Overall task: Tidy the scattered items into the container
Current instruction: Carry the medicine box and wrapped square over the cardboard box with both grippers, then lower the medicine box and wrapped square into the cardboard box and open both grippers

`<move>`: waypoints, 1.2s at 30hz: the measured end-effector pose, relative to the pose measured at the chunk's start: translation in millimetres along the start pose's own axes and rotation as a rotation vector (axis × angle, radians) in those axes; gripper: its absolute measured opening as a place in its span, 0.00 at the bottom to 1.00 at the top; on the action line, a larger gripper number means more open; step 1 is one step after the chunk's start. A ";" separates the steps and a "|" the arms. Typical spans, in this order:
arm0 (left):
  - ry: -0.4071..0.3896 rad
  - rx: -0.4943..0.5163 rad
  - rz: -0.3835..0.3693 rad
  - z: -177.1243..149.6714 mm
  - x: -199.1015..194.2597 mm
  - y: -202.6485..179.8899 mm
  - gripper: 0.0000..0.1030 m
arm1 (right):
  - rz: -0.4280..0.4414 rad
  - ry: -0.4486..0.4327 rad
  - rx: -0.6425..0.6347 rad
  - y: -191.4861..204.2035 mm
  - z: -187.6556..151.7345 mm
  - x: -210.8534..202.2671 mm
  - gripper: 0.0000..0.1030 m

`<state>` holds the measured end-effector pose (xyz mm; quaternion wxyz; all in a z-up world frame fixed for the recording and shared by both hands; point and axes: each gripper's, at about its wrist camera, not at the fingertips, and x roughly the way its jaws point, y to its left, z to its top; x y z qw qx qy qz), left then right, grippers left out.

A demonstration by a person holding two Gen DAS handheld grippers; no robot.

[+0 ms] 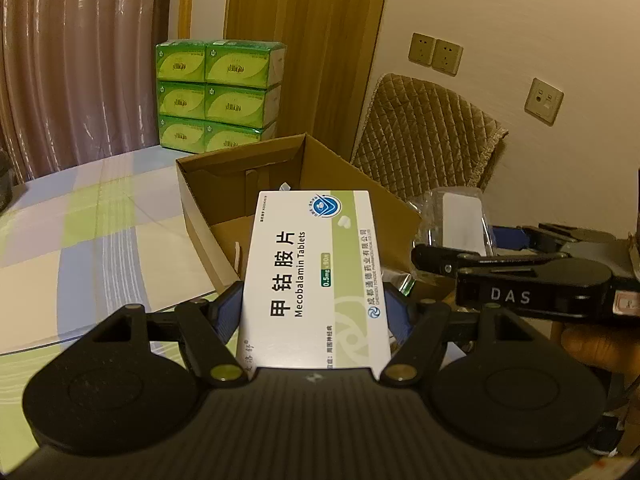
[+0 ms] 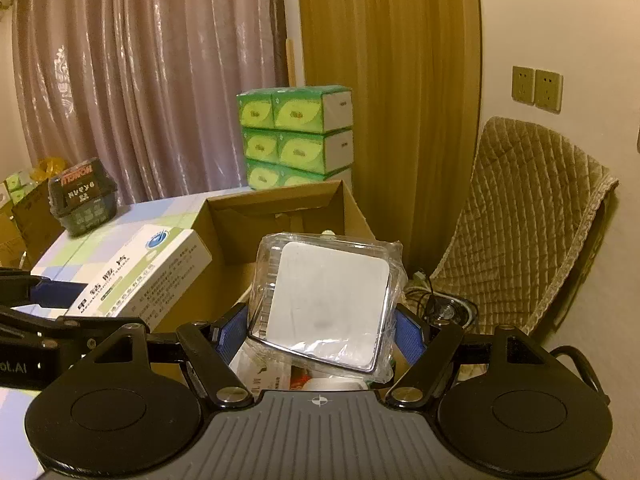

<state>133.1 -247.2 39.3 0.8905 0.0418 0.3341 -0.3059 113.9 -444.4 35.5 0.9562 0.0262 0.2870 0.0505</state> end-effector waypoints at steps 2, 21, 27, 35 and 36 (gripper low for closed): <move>0.002 -0.010 -0.003 2.0 4.6 1.7 0.65 | -0.003 0.003 0.001 -2.9 -0.3 3.8 0.70; 0.017 -0.056 -0.005 10.3 37.5 12.0 0.65 | -0.005 0.033 -0.011 -7.6 2.6 35.8 0.70; 0.021 -0.063 -0.006 12.4 46.9 13.5 0.65 | -0.007 0.043 -0.013 -8.7 1.6 42.4 0.70; 0.018 -0.082 -0.004 14.1 52.1 20.9 0.65 | -0.008 0.049 -0.016 -8.9 1.2 47.0 0.70; 0.017 -0.083 -0.005 14.8 52.9 21.3 0.65 | -0.008 0.049 -0.016 -8.9 1.1 47.4 0.70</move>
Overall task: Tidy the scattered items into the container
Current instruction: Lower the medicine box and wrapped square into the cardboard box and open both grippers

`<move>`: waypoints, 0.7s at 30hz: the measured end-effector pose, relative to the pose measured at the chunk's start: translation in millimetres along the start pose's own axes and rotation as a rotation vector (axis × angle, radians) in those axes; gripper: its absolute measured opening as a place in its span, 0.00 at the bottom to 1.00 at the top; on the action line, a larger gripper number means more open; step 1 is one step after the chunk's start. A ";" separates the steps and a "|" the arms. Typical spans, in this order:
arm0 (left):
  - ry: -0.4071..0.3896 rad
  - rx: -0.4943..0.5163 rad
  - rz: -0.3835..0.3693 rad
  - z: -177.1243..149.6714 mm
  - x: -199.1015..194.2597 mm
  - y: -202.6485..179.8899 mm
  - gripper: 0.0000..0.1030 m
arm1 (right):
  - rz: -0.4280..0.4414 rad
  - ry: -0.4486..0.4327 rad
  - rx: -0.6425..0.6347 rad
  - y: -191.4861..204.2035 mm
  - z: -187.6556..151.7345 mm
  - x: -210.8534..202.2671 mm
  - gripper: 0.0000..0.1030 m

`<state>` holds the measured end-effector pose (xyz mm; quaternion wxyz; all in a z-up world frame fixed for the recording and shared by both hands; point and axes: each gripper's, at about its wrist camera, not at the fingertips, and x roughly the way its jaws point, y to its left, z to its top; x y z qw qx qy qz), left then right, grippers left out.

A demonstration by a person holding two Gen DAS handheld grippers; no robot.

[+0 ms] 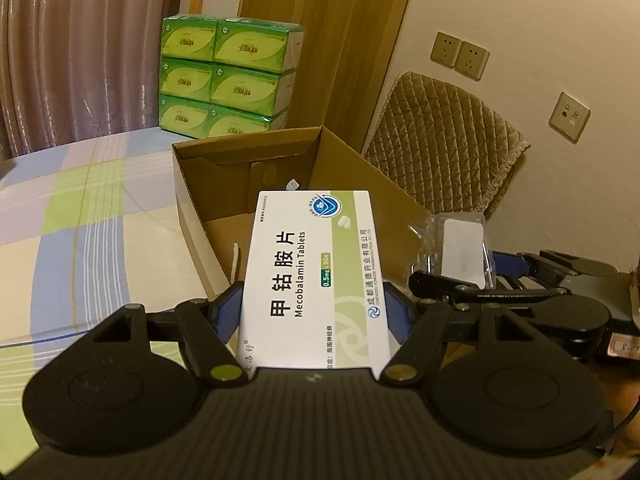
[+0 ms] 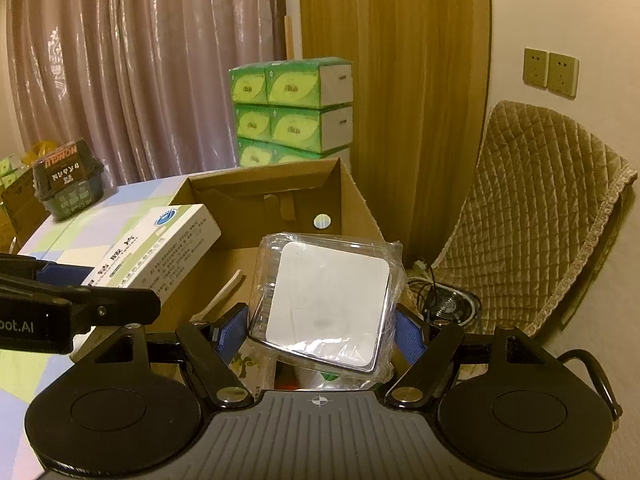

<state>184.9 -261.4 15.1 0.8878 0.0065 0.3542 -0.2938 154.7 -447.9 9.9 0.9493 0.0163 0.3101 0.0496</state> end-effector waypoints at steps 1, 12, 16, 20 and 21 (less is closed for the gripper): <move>-0.003 -0.001 -0.002 0.7 0.4 0.1 0.65 | 0.000 0.000 0.000 0.3 -0.1 -0.1 0.70; -0.014 -0.014 -0.003 3.2 -1.7 3.1 0.79 | -0.002 0.009 0.000 1.0 -1.2 4.1 0.71; -0.006 -0.021 0.003 -2.1 -4.0 7.5 0.78 | -0.001 0.010 0.001 1.3 -1.8 4.4 0.70; -0.005 -0.024 0.011 -5.8 -6.7 9.5 0.79 | 0.003 0.011 0.000 2.7 -2.2 4.7 0.70; -0.005 -0.025 0.013 -6.5 -7.7 10.1 0.79 | 0.004 0.011 -0.001 3.3 -2.2 4.8 0.70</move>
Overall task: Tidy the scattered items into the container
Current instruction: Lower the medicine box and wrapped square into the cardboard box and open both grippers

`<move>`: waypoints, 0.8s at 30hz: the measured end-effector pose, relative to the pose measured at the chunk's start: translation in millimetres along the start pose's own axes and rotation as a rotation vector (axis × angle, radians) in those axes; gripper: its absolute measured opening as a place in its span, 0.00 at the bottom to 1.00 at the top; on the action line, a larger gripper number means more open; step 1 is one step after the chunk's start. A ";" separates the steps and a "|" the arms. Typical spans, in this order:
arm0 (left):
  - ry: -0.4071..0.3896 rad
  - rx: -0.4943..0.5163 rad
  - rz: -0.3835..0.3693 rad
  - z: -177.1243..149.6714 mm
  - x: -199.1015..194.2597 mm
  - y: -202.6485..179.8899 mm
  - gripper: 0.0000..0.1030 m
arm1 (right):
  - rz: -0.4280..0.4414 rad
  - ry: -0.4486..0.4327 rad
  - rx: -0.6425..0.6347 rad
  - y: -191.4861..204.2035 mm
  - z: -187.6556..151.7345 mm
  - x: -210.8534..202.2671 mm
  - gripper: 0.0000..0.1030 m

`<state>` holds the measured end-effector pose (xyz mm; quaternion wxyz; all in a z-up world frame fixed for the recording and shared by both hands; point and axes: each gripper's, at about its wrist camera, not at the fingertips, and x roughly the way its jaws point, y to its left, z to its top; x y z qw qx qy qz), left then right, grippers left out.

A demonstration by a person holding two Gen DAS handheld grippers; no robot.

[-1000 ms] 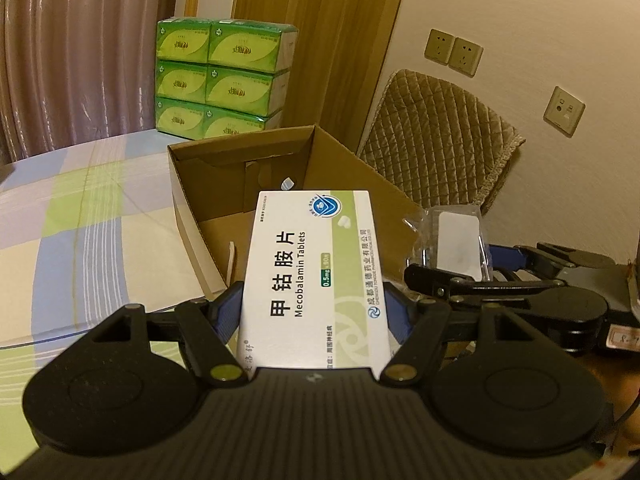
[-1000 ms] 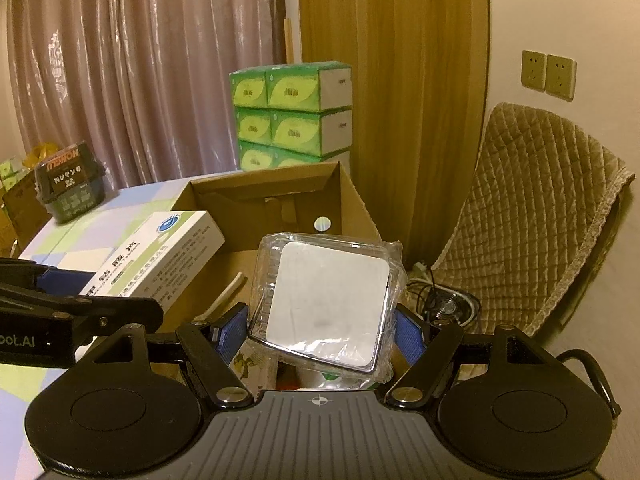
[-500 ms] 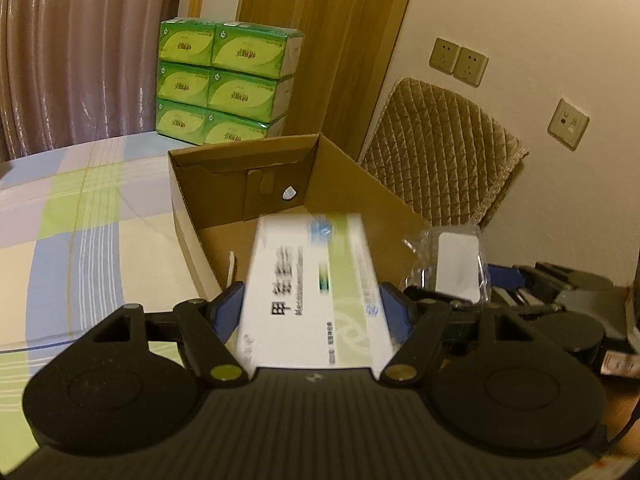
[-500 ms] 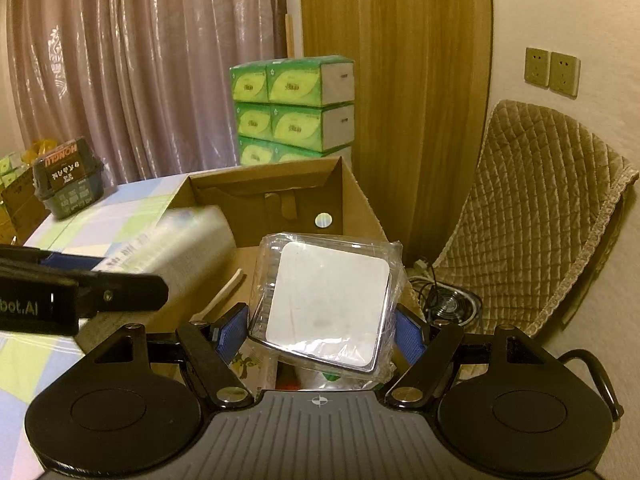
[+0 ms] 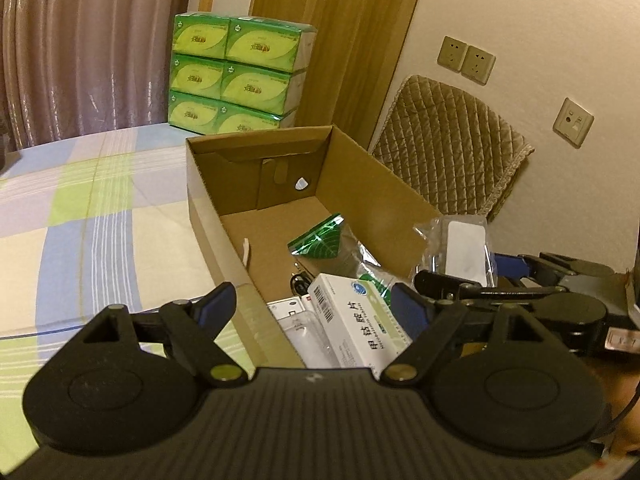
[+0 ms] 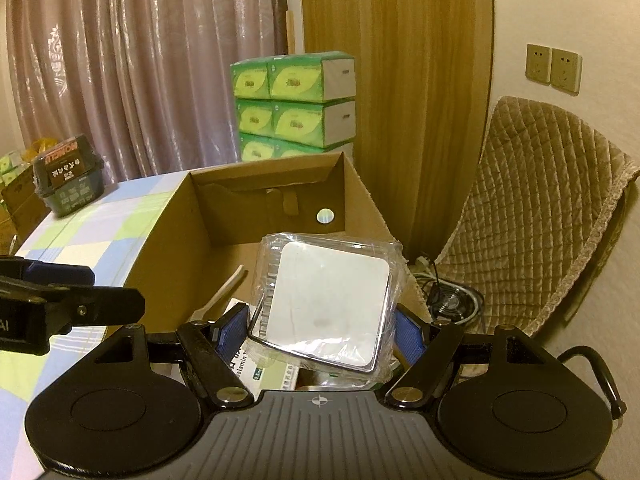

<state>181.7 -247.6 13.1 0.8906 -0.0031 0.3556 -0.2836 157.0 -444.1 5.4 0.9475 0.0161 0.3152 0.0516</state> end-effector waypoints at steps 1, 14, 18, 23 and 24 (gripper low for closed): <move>-0.001 -0.002 0.002 -0.3 -0.9 1.0 0.79 | 0.000 0.001 -0.001 0.7 0.1 -0.1 0.71; -0.002 -0.012 0.020 -6.5 -9.8 9.3 0.79 | 0.012 -0.001 -0.016 7.8 5.2 2.3 0.71; -0.007 -0.019 0.024 -7.0 -12.1 11.8 0.79 | 0.014 -0.003 -0.023 9.9 7.0 3.3 0.70; -0.013 -0.028 0.035 -7.2 -15.4 17.2 0.79 | 0.021 -0.006 -0.031 12.9 10.1 7.0 0.71; -0.014 -0.031 0.037 -7.0 -15.9 18.8 0.78 | 0.022 -0.008 -0.032 13.8 10.9 7.9 0.71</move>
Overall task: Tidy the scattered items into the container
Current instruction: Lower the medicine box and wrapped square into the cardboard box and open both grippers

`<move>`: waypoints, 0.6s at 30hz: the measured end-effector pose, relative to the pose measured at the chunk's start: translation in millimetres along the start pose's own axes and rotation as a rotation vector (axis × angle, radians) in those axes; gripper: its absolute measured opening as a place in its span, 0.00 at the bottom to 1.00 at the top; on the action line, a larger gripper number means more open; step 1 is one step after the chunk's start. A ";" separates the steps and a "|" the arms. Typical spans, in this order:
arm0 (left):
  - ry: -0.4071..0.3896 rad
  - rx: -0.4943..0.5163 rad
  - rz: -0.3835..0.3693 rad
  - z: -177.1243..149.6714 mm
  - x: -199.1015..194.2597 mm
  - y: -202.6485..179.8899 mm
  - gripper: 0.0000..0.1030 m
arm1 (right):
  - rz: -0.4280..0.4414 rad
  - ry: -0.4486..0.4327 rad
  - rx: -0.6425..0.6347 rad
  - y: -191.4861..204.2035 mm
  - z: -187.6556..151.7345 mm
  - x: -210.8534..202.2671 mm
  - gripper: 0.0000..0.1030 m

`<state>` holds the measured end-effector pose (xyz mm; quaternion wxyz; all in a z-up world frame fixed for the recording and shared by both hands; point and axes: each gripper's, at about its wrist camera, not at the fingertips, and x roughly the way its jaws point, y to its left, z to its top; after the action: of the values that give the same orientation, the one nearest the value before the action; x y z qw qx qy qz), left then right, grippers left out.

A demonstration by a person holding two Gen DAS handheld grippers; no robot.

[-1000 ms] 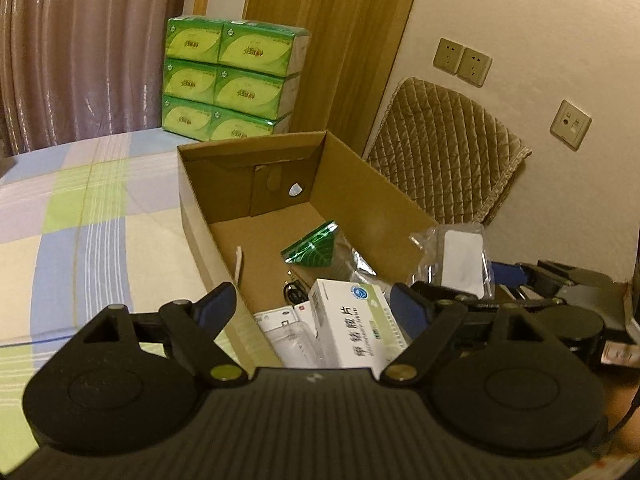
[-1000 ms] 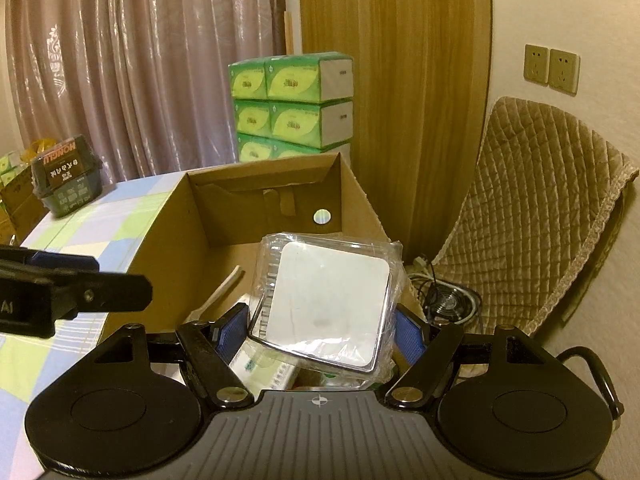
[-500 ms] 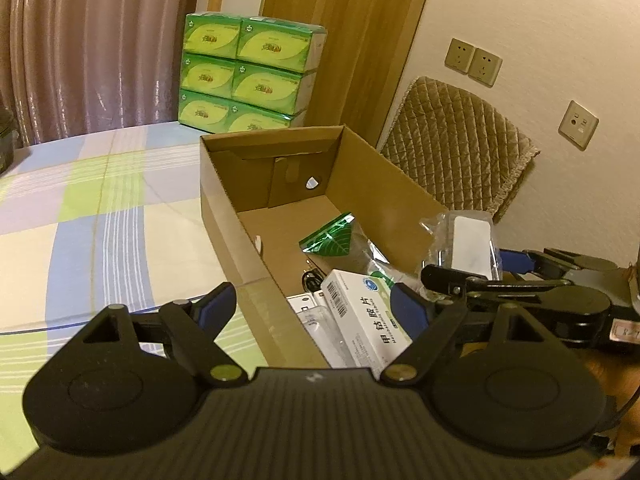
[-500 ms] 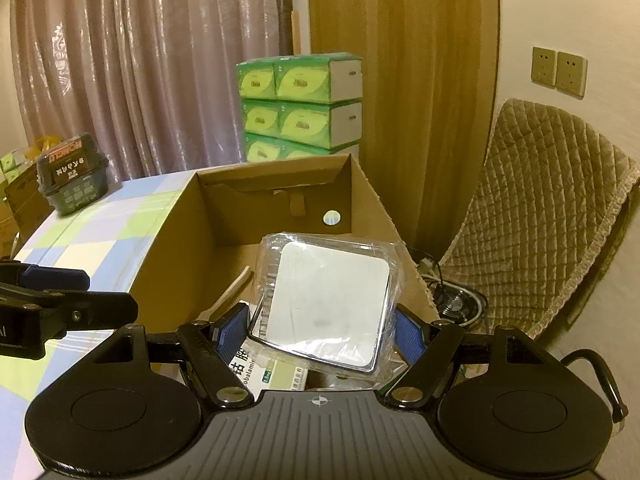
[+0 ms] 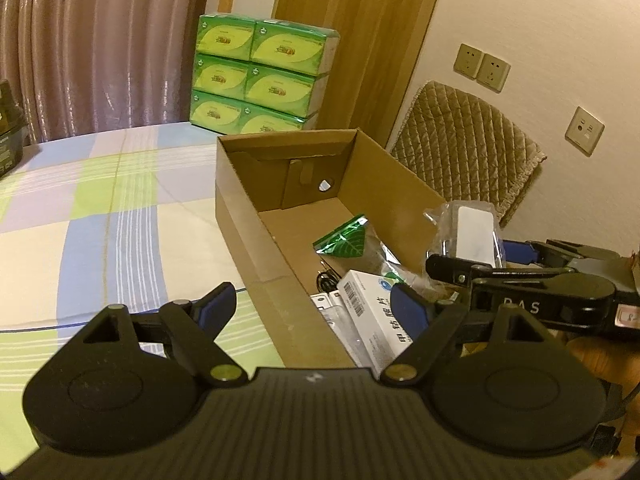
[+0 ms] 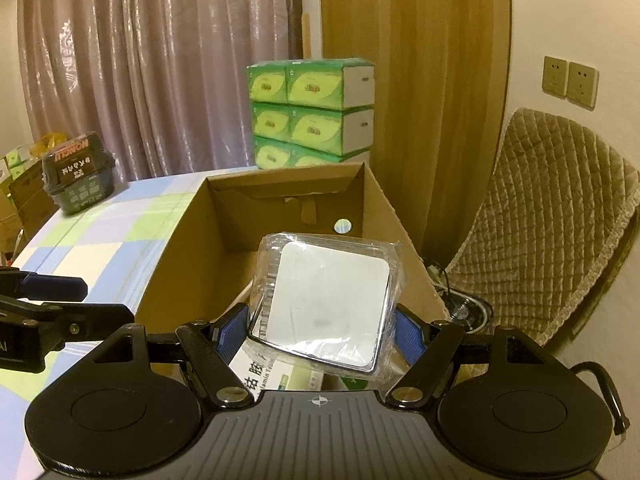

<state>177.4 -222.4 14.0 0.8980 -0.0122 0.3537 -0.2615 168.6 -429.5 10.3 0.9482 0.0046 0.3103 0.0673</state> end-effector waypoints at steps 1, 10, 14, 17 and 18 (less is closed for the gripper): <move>-0.001 -0.002 0.002 -0.1 -0.8 1.4 0.78 | 0.001 -0.002 -0.001 0.9 0.6 0.8 0.71; -0.001 -0.009 0.012 -1.5 -1.8 7.2 0.78 | 0.026 -0.027 -0.009 5.3 2.3 4.0 0.96; 0.002 -0.013 0.013 -2.7 -0.7 8.7 0.78 | 0.028 -0.012 -0.008 4.7 -0.2 5.0 0.96; 0.005 -0.006 0.013 -3.6 -0.8 8.5 0.78 | 0.028 0.000 0.001 3.7 -2.1 5.0 0.96; 0.005 -0.005 0.014 -4.0 -1.1 8.0 0.78 | 0.025 0.001 0.001 3.7 -2.7 4.8 0.96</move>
<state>177.8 -214.4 10.0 0.8988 -0.0112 0.3568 -0.2544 170.3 -425.3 5.5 0.9472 0.0091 0.3106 0.0789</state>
